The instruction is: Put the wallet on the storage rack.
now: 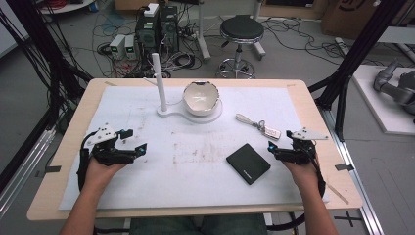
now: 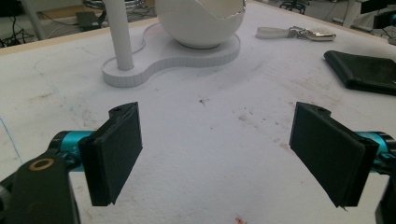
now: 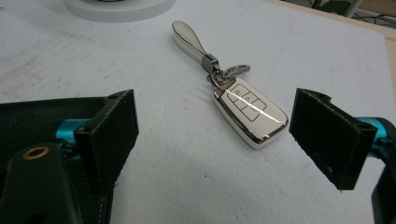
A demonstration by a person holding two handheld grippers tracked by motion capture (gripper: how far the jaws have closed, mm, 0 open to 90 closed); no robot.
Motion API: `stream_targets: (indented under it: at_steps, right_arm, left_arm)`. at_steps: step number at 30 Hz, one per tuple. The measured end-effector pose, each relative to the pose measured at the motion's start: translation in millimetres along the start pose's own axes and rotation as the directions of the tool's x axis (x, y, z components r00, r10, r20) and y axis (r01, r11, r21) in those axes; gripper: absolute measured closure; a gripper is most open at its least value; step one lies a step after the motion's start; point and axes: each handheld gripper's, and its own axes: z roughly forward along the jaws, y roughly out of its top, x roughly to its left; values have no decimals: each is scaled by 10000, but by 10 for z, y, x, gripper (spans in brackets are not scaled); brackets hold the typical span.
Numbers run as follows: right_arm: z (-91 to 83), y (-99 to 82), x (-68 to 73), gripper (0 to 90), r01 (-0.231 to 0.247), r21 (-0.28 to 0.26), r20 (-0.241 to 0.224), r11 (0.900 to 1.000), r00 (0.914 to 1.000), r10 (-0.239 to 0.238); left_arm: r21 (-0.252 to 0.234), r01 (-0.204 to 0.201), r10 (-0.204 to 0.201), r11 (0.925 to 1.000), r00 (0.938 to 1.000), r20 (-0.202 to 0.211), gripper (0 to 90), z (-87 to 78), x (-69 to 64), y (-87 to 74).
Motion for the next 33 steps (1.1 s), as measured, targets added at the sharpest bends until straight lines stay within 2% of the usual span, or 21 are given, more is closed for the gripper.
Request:
stream_targets:
  at_steps: [12,18,22,26,31,33]
  right_arm:
    - [-7,-2,-7,158,-45,-6,77,10000,10000,45]
    - [-21,-5,-16,158,-50,-25,150,10000,9999,51]
    - [-38,-19,-18,159,35,-4,197,10000,9998,-35]
    - [-78,-46,-47,158,-70,-36,264,10000,9996,71]
    - [-129,-84,-107,158,-268,-75,401,9996,9988,270]
    - [-144,-98,-132,158,-413,-128,400,9991,9983,417]
  left_arm:
    - [38,-31,31,10000,10000,66,170,15,-13,5]
    - [23,-158,157,9999,9992,358,169,87,-73,62]
    - [64,-362,357,9993,9971,669,169,202,-161,140]
    - [124,-631,615,9979,9933,977,169,349,-254,260]
    - [413,-810,739,9959,9859,1504,171,645,-396,382]
    - [509,-1010,912,9936,9816,1678,172,780,-472,438]
